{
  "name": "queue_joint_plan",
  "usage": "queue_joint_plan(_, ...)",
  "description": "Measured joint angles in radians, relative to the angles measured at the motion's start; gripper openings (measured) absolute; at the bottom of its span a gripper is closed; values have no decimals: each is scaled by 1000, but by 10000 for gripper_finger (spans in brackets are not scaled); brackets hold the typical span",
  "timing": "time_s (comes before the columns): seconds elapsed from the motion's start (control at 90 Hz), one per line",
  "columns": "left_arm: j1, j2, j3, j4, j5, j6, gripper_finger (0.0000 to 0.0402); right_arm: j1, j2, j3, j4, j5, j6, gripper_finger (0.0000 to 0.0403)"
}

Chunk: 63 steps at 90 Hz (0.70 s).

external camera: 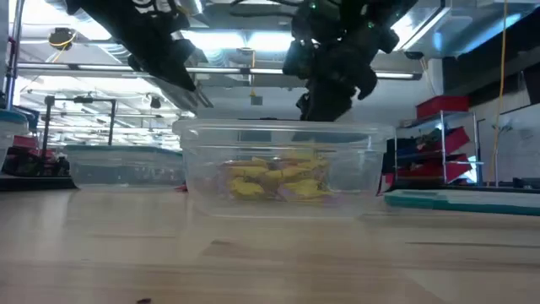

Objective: Sort candy
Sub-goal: Put the yellow candy into the right transparent bin

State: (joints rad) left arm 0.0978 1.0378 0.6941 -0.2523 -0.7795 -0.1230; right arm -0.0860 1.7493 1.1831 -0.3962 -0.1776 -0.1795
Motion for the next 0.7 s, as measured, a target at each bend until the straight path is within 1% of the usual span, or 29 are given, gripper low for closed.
queue_joint_plan(0.178, 0, 0, 0, -1, 0, 0, 0, -8, -8, 52, 36, -4, -50, 97)
queue_joint_plan(0.267, 0, 0, 0, -26, 0, -3, 0, -20, -8, 73, 41, 75, -110, 99)
queue_joint_plan(0.356, -7, 0, 0, -86, 0, -37, 0, -48, -8, 100, 38, 163, -110, 99)
queue_joint_plan(0.456, -8, 0, 0, -161, -7, -68, 0, -104, -8, 146, 22, 161, -82, 99)
queue_joint_plan(0.533, -8, 0, 0, -210, -40, -101, 0, -154, -8, 171, 22, 160, -80, 99)
queue_joint_plan(0.7, -8, 0, 0, -242, -82, -114, 0, -287, -8, 210, 30, 168, -87, 99)
